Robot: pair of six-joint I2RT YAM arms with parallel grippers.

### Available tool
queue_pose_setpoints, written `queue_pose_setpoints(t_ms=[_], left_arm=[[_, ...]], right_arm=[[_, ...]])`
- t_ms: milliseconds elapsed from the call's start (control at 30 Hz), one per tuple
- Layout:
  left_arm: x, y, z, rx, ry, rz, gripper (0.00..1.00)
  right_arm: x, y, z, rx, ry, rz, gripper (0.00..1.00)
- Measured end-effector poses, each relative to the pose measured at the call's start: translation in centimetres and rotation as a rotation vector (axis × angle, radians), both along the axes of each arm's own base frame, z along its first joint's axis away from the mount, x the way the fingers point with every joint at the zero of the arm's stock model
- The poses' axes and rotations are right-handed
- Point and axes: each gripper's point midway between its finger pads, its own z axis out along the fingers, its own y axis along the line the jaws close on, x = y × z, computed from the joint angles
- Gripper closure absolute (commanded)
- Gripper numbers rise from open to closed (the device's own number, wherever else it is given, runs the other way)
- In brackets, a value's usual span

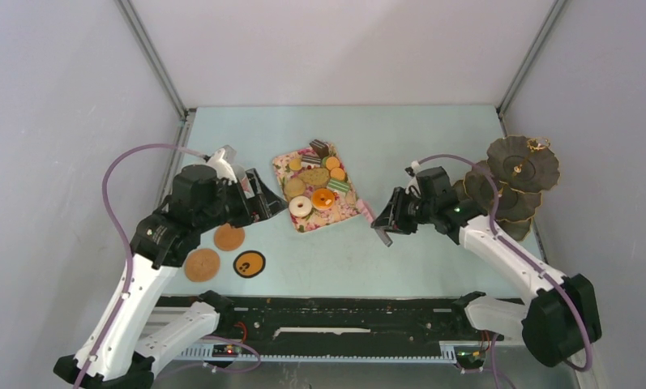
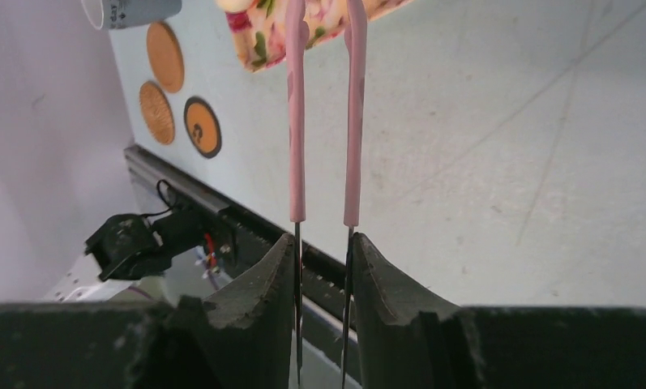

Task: Serve the afternoon tea
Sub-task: Pick up the clamp from the center of the board, then pick up the desert from the tray.

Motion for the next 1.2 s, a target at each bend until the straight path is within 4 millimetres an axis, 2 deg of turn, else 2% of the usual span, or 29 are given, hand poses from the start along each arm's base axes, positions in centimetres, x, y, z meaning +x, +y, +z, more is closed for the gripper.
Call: queue_pose_setpoints(t_ms=[200,367,633,900,1200], left_arm=[[-0.1,0.0,0.4,-0.012,-0.018,-0.003,0.10],[-0.3,0.0,1.2,-0.031,-0.047,-0.003,0.10],[-0.8,0.2,1.7,-0.047,-0.068,0.000,0.10],[-0.9,0.2,1.8,-0.053,-0.069,0.005,0.11],[-0.8,0.2,1.8,-0.053,-0.068,0.005,0.10]], right_arm=[[-0.2,2.3,-0.3,0.097,0.167,0.009,0.68],[0.7,4.1,0.0,0.157,0.217,0.023,0.67],[2.6,6.7,-2.1,0.151,0.284,0.046,0.62],[3.8,7.7,-4.9,0.134,0.336,0.042,0.62],[5.0,7.7,-5.0,0.158,0.328,0.024,0.61]])
